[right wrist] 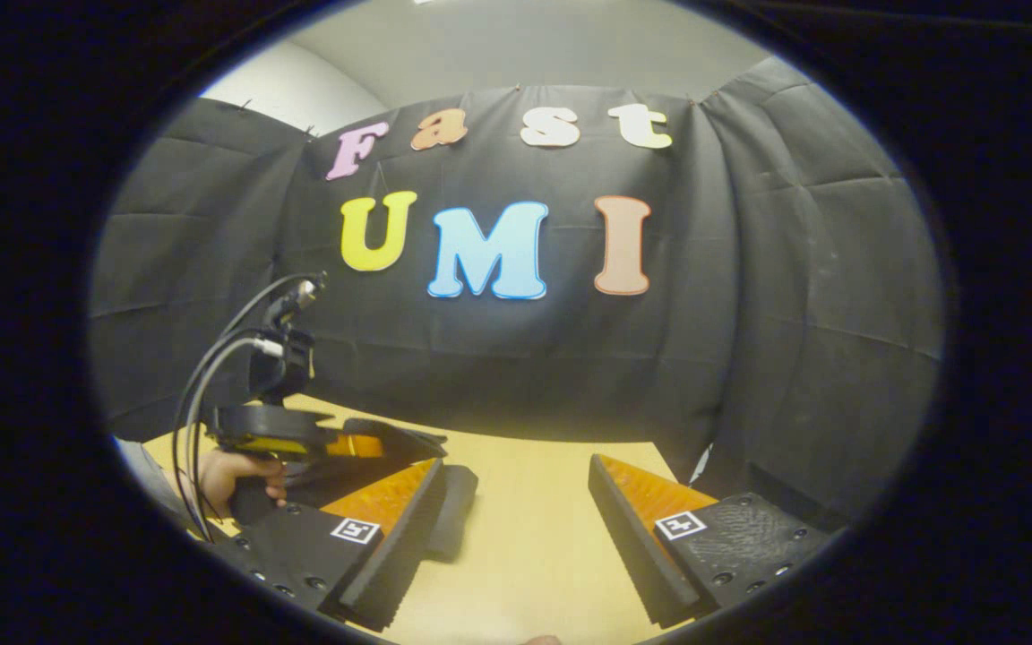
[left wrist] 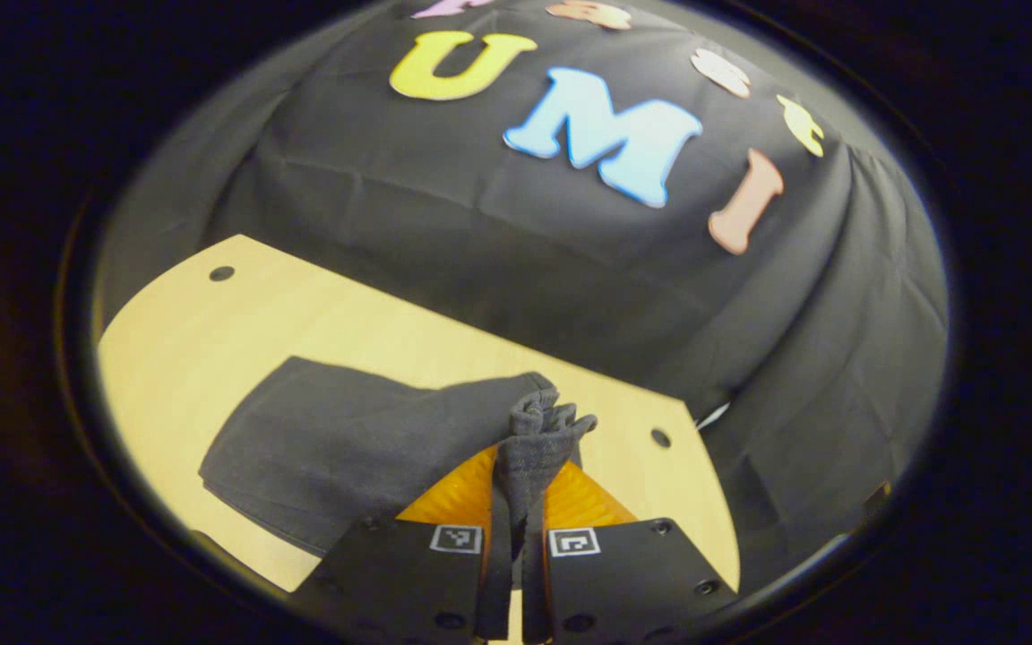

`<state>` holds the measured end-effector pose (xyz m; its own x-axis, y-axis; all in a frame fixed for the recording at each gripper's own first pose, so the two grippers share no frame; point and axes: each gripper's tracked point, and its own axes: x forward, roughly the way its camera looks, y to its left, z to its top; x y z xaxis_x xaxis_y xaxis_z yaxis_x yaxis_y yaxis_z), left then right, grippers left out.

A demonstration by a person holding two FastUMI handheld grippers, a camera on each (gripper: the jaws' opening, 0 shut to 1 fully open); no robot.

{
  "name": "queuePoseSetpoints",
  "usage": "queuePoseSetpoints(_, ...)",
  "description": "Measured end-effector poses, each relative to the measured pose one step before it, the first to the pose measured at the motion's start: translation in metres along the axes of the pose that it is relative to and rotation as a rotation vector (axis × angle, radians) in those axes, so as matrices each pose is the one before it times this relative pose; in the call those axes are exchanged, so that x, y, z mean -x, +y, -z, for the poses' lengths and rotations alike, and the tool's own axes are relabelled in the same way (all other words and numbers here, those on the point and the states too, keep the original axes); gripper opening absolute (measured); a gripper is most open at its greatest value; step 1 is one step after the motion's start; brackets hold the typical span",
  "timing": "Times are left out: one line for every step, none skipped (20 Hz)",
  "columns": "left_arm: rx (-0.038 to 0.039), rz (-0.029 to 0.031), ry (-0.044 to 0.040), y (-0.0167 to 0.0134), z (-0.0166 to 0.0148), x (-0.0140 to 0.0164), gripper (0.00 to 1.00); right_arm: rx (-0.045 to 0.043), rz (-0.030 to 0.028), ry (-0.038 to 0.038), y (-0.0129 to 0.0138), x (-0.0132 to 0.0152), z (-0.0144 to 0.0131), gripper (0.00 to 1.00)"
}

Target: Grasp the waist and the cuffs of the jeans and fold them to make the two legs overlap; first hold the waist and fold one-third of the jeans toward the cuffs, then hold the cuffs and fold the remaining one-third in the same direction to finish folding.

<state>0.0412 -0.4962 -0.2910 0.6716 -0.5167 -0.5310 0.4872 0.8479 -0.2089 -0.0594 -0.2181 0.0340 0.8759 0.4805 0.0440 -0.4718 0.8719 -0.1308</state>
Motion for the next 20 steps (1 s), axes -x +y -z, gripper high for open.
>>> queuePoseSetpoints(-0.02718, -0.00644, 0.01513, 0.00228, 0.0163, -0.01257, 0.13, -0.00406, 0.00981, 0.0168, -0.00256, -0.00138, 0.00572, 0.95)
queuePoseSetpoints(-0.01748, -0.00606, 0.00589, -0.00076, 0.00742, -0.00542, 0.13, -0.00443, 0.00378, 0.01169, -0.00139, 0.00421, 0.00241, 0.95)
queuePoseSetpoints(-0.00137, 0.00655, 0.0104, -0.00067, 0.0033, 0.0036, 0.16, -0.00217, 0.00417, 0.00815, -0.00073, 0.00109, 0.00094, 0.95)
queuePoseSetpoints(0.00057, 0.01642, 0.00976, -0.0031, 0.00246, 0.00527, 0.19, -0.00229, 0.00702, 0.00316, -0.00118, 0.00002, 0.00057, 0.95)
queuePoseSetpoints(-0.01435, -0.00349, -0.00407, -0.00148, -0.00224, 0.0061, 0.43, -0.00533, 0.00892, -0.00307, 0.00002, 0.00031, -0.00162, 0.94)
queuePoseSetpoints(-0.02461, -0.02099, -0.01888, 0.00389, -0.00532, 0.00779, 0.66, -0.00706, 0.00569, -0.00407, 0.00042, 0.00328, -0.00368, 0.95)
queuePoseSetpoints(-0.02091, -0.00307, -0.03226, -0.00164, -0.01089, 0.01355, 0.9, -0.0035, 0.00441, -0.00923, 0.00208, 0.00278, -0.0036, 0.95)
queuePoseSetpoints(-0.01272, 0.00278, -0.03731, 0.00002, -0.01194, 0.01551, 0.91, 0.00285, 0.00452, -0.01306, 0.00334, 0.00138, -0.00208, 0.95)
queuePoseSetpoints(-0.01277, 0.00209, -0.03763, -0.0012, -0.01207, 0.01787, 0.9, 0.00752, 0.00748, -0.01389, 0.00174, 0.00225, -0.00291, 0.95)
queuePoseSetpoints(-0.01445, -0.00272, -0.04018, 0.00115, -0.01395, 0.01696, 0.92, 0.00619, 0.00768, -0.01079, 0.00164, 0.00316, -0.0019, 0.95)
queuePoseSetpoints(-0.01993, -0.00202, -0.04515, 0.00265, -0.01787, 0.01933, 0.94, 0.00282, 0.00499, -0.00831, 0.00108, 0.0042, -0.00259, 0.95)
queuePoseSetpoints(-0.02543, -0.00455, -0.03619, 0.00204, -0.01524, 0.01621, 0.94, -0.00223, 0.00657, -0.00825, 0.00118, 0.00463, -0.00205, 0.94)
queuePoseSetpoints(-0.02648, -0.0042, -0.03596, 0.00322, -0.01581, 0.01909, 0.94, -0.00798, 0.00682, -0.00631, 0.00134, 0.00421, -0.00268, 0.95)
queuePoseSetpoints(-0.02618, -0.00092, -0.02665, 0.00233, -0.01363, 0.01744, 0.94, -0.00624, 0.00767, -0.00795, -0.00028, 0.00525, -0.00125, 0.94)
queuePoseSetpoints(-0.02093, -0.00074, -0.02573, 0.00127, -0.01141, 0.0188, 0.94, -0.00199, 0.0082, -0.00753, -0.00016, 0.00537, -0.00258, 0.94)
queuePoseSetpoints(-0.01808, -0.00235, -0.03165, -0.00005, -0.01185, 0.01735, 0.94, -0.00241, 0.00984, -0.01103, -0.0006, 0.00601, -0.00176, 0.95)
queuePoseSetpoints(-0.02594, -0.00102, -0.02498, 0.00006, -0.00987, 0.01647, 0.94, -0.00638, 0.00895, -0.01788, -0.00188, 0.00705, -0.00486, 0.95)
queuePoseSetpoints(-0.0148, 0.0005, -0.02147, -0.00164, -0.00499, 0.01443, 0.93, -0.00498, 0.00505, -0.02182, -0.00177, 0.00465, -0.00447, 0.95)
queuePoseSetpoints(-0.01766, 0.00144, -0.01303, -0.00441, -0.00246, 0.01141, 0.92, -0.00373, 0.0062, -0.0227, -0.00304, 0.00381, -0.00418, 0.95)
queuePoseSetpoints(-0.01855, -0.00349, -0.01236, -0.003, -0.00088, 0.00821, 0.92, -0.00307, 0.00342, -0.01691, -0.00495, 0.00324, -0.00157, 0.95)
